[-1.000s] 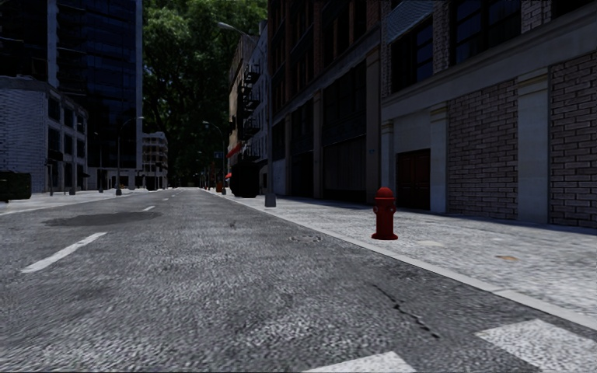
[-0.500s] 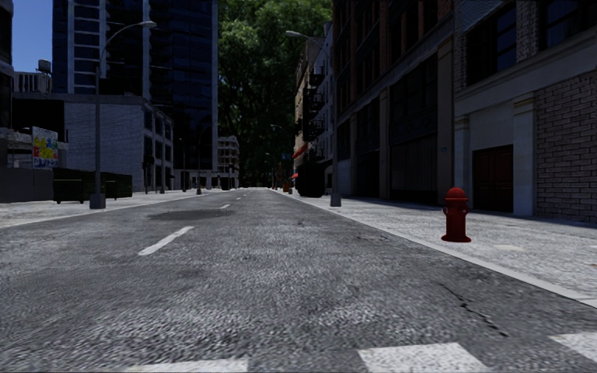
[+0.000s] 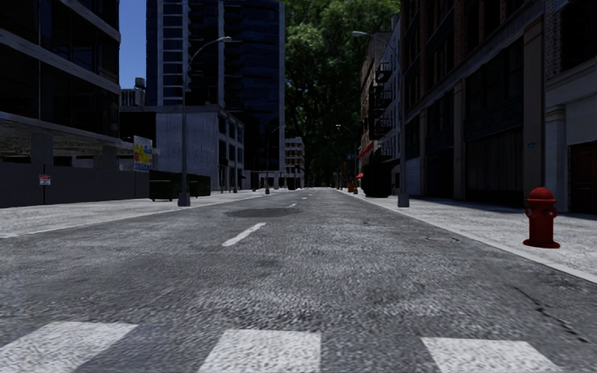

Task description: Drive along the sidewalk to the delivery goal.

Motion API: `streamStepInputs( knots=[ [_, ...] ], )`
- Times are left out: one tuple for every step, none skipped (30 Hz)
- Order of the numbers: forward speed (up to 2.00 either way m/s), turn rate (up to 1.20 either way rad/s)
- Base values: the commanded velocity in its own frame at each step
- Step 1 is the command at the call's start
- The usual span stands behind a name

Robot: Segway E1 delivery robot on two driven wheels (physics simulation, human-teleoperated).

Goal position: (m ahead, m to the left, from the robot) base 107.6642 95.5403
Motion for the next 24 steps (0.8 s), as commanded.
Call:
streamStepInputs(
  knots=[
    [-0.44, 0.58],
    [-0.44, 0.58],
    [-0.39, 0.56],
    [0.00, 0.44],
    [0.00, 0.00],
    [0.00, 0.00],
    [0.00, 0.00],
    [0.00, 0.00],
    [0.00, 0.00],
    [0.00, 0.00],
    [0.00, 0.00],
    [0.00, 0.00],
    [0.00, 0.00],
    [0.00, 0.00],
    [0.00, 0.00],
    [0.00, 0.00],
    [0.00, 0.00],
    [0.00, 0.04],
    [0.00, 0.11],
    [0.00, 0.11],
    [0.01, 0.20],
    [0.30, 0.28],
    [0.48, 0.34],
    [0.61, 0.36]
  ],
)
